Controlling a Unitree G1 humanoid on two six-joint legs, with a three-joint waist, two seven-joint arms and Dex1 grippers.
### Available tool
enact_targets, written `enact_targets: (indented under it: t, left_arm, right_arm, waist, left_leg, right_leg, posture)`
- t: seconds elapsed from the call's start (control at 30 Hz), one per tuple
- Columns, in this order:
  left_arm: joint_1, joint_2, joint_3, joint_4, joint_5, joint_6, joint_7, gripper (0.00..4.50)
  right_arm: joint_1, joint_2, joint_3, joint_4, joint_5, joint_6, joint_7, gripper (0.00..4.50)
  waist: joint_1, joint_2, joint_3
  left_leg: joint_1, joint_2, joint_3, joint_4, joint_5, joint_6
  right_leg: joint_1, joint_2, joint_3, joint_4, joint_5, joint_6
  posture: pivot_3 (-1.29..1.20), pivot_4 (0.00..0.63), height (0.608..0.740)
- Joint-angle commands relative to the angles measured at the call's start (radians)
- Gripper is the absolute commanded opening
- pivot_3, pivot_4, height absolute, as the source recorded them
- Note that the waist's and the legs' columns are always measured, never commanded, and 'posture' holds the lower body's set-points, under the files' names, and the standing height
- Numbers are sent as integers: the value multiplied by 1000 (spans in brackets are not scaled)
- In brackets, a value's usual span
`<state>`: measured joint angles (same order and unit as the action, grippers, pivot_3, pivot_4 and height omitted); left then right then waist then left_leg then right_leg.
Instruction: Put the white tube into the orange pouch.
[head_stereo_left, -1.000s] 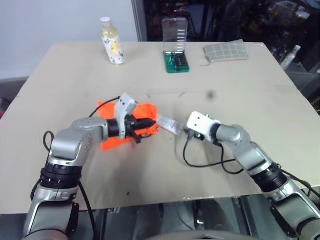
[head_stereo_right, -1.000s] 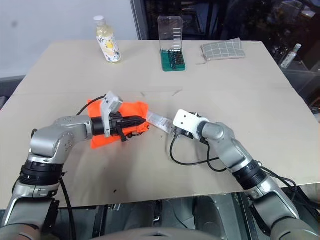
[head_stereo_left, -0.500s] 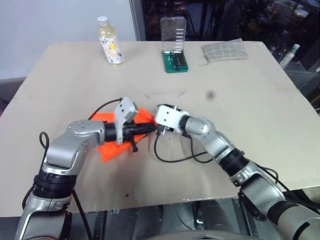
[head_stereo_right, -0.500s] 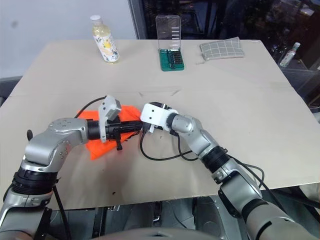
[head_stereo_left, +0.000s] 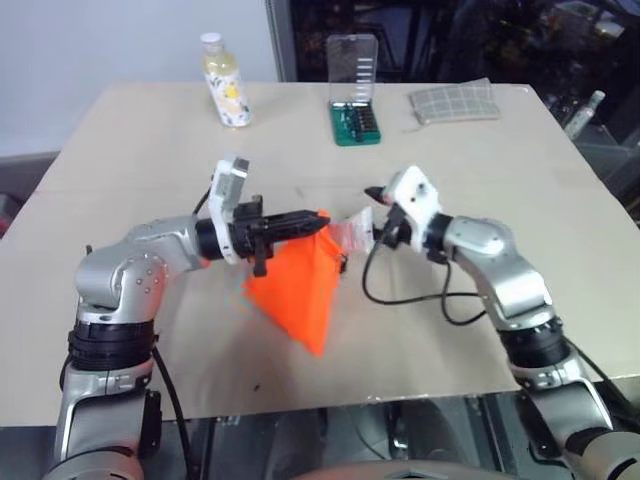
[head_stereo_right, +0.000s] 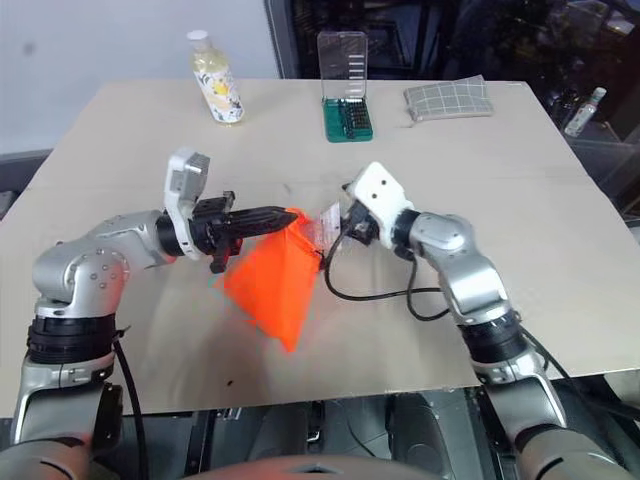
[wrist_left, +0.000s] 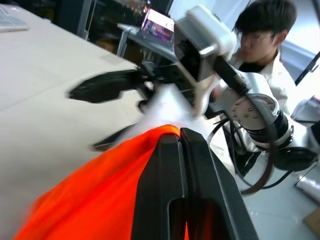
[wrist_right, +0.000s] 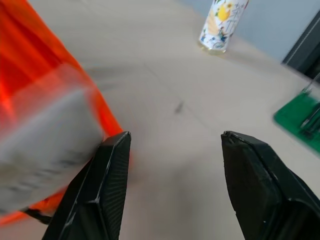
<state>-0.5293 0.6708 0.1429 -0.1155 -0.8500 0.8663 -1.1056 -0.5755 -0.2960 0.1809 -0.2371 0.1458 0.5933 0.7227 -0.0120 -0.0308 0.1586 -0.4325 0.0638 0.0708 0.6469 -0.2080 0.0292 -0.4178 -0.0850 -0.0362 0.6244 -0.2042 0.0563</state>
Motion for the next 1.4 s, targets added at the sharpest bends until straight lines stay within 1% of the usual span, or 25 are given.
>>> enact_targets:
  t: [0.03, 0.1, 0.23, 0.37, 0.47, 0.53, 0.63, 0.7, 0.77, 0.8, 0.83, 0.87, 0.9, 1.0, 1.1, 1.23, 1.33, 1.4]
  left_arm:
    - [-12, 13, -16, -11, 18, -54, -49, 0]
    - [19, 18, -45, -35, 50, -86, -67, 0]
    - [74, 22, -100, -82, 114, -153, -81, 0]
    - [123, 19, -175, -145, 186, -229, -96, 0]
    - [138, 4, -222, -145, 242, -287, -91, 0]
    - [140, 0, -249, -136, 272, -320, -99, 0]
    - [130, -11, -288, -103, 327, -371, -101, 0]
    - [116, -19, -307, -77, 350, -381, -104, 0]
    - [105, -28, -322, -53, 375, -407, -102, 0]
    - [95, -33, -328, -38, 386, -422, -111, 0]
    - [87, -37, -332, -28, 392, -431, -119, 0]
    - [70, -39, -340, -1, 412, -459, -128, 0]
    - [33, -31, -351, 54, 444, -502, -154, 0]
    - [-40, -18, -354, 169, 483, -569, -217, 0]
    - [-78, -18, -360, 215, 495, -584, -258, 0]
    - [-103, -35, -373, 239, 506, -603, -302, 0]
    - [-132, -37, -374, 257, 496, -614, -362, 0]
    - [-158, -28, -384, 290, 508, -655, -426, 0]
  right_arm:
    - [25, -27, -84, -141, 154, 173, 31, 2894]
    - [67, -47, -100, -182, 204, 279, 15, 2894]
    - [158, -76, -187, -248, 308, 471, -32, 2894]
    - [270, -152, -234, -302, 314, 507, -69, 2894]
    - [348, -202, -275, -343, 322, 493, -82, 2894]
    - [380, -226, -304, -371, 350, 492, -74, 2894]
    - [398, -249, -305, -421, 381, 472, -65, 2894]
    - [407, -242, -264, -450, 389, 446, -70, 2894]
    - [416, -232, -214, -455, 373, 420, -93, 3438]
    - [420, -232, -151, -442, 321, 372, -113, 3710]
    - [423, -234, -105, -431, 283, 336, -128, 4163]
    - [421, -231, -58, -414, 247, 300, -142, 4428]
    - [409, -233, -4, -381, 202, 253, -146, 4428]
    - [380, -226, 71, -305, 148, 174, -137, 4428]
    - [327, -237, 156, -203, 73, 95, -111, 4428]
    - [260, -259, 235, -94, -28, 13, -84, 4428]
    - [233, -291, 239, -41, -86, -64, -71, 4428]
    - [223, -307, 226, -24, -98, -97, -56, 4428]
  waist:
    - [0, 0, 0]
    - [0, 0, 0]
    - [1, 0, 0]
    - [6, 0, 0]
    - [6, 0, 0]
    - [6, 0, 0]
    - [3, 0, 0]
    - [3, 0, 0]
    - [4, 0, 0]
    - [4, 0, 0]
    - [4, 0, 0]
    - [4, 0, 0]
    - [6, 0, 0]
    - [7, 0, 0]
    - [5, 0, 0]
    - [3, 0, 0]
    - [5, 0, 0]
    - [8, 0, 0]
  left_leg:
    - [0, 0, 0, 0, 0, 0]
    - [0, 0, 0, 0, 0, 0]
    - [0, 0, 0, 0, 0, 0]
    - [0, 0, 0, 0, 0, 0]
    - [0, 0, 0, 0, 0, 0]
    - [0, 0, 0, 0, 0, 0]
    - [0, 0, 0, 0, 0, 0]
    - [0, 0, 0, 0, 0, 0]
    - [0, 0, 0, 0, 0, 0]
    - [0, 0, 0, 0, 0, 0]
    - [0, 0, 0, 0, 0, 0]
    - [0, 0, 0, 0, 0, 0]
    - [-1, 0, 0, 0, 0, 0]
    - [-1, -1, 0, 1, 0, 0]
    - [-1, -1, 0, 2, 0, 1]
    - [-1, -1, 0, 2, 0, 1]
    - [-1, 0, 0, 2, 0, 1]
    - [-1, 0, 0, 2, 0, 1]
  right_leg:
    - [0, 0, 0, 0, -1, -2]
    - [0, 0, 0, 0, -1, -2]
    - [0, 0, 0, 0, -1, -2]
    - [0, -1, 0, -2, -1, -2]
    - [0, -1, 0, -2, -1, -2]
    - [0, -1, 0, -2, -1, -2]
    - [0, -1, 1, -2, -1, -2]
    - [0, -1, 1, -2, -2, -2]
    - [0, -1, 1, -2, -2, -2]
    - [0, -1, 1, -3, -2, -2]
    - [0, -1, 1, -3, -2, -2]
    - [0, -1, 1, -3, -2, -2]
    - [0, -1, 1, -3, -2, -2]
    - [0, -1, 0, -4, -2, -2]
    - [0, -1, 1, -4, -2, -2]
    - [0, 0, 1, -3, -1, -2]
    - [0, 0, 0, -3, -2, -2]
    - [0, 0, 1, -3, -2, -2]
  posture:
    - [0, 150, 740]
    - [0, 150, 740]
    - [0, 150, 740]
    - [0, 150, 740]
    - [0, 150, 740]
    - [0, 150, 740]
    - [0, 150, 740]
    - [0, 150, 740]
    - [0, 150, 740]
    - [0, 150, 740]
    - [0, 150, 740]
    - [0, 150, 740]
    - [0, 150, 740]
    - [0, 150, 740]
    - [0, 150, 740]
    - [0, 150, 740]
    - [0, 150, 740]
    - [0, 150, 740]
